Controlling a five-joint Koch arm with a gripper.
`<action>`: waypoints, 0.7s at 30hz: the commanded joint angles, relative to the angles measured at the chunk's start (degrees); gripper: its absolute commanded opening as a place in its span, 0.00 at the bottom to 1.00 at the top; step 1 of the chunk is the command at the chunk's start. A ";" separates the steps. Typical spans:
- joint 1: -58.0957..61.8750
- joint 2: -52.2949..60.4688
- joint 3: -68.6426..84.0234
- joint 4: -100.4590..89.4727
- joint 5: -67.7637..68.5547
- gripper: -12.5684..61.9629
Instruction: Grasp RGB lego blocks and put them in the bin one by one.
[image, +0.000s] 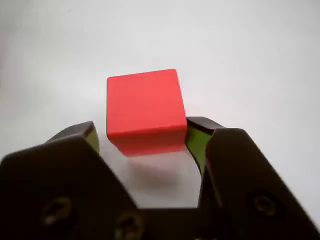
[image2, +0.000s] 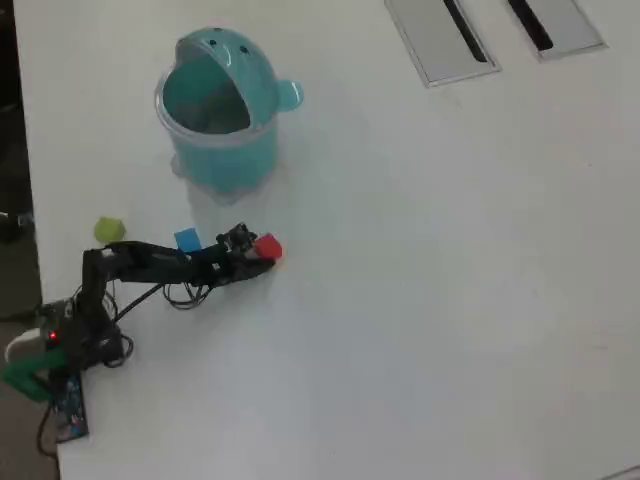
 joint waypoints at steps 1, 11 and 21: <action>-1.49 0.44 -4.83 -3.34 -2.81 0.54; -4.92 1.23 -5.54 -9.40 6.94 0.29; -3.69 13.10 -6.42 -5.71 7.91 0.24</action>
